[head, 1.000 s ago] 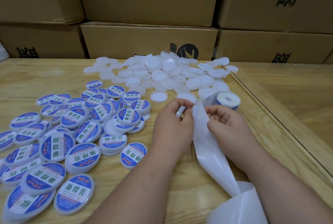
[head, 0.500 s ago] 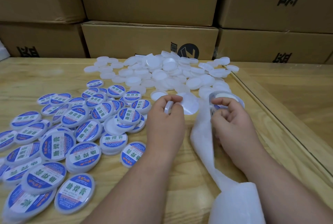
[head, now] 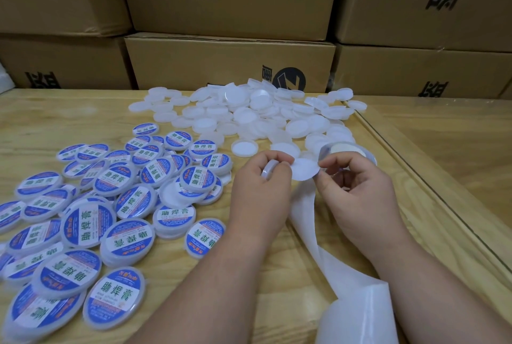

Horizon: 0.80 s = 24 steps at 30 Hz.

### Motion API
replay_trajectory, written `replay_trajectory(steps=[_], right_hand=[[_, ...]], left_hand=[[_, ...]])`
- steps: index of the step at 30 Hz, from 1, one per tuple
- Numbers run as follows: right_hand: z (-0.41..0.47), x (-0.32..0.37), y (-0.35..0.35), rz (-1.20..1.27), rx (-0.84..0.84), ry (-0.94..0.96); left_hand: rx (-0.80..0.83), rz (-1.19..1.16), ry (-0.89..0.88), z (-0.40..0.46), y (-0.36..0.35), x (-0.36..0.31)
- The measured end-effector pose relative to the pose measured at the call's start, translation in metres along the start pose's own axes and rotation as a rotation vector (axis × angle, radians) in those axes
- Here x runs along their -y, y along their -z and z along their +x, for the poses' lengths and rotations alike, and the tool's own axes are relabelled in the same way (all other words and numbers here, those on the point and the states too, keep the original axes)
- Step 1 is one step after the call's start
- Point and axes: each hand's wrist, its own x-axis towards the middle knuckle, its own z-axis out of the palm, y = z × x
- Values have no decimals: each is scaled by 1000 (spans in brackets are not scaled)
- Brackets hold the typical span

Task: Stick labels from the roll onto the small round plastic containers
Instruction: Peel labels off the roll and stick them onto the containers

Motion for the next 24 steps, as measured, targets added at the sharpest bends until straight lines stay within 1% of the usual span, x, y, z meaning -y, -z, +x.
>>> replay_trajectory(steps=[13,17,21,24], right_hand=[[-3,7,-3,-78,12,37],[-2,8,-3,-97,21,42],[-2,7,-3,-69,28,38],[-2,6,-2,-43,10,21]], left_hand=[[9,-36,9,-1,1,-4],[30,-50,-22,-2,2,-5],[61,-94,-84,-2,2,-2],[116,-206,-80,-1,3,-2]])
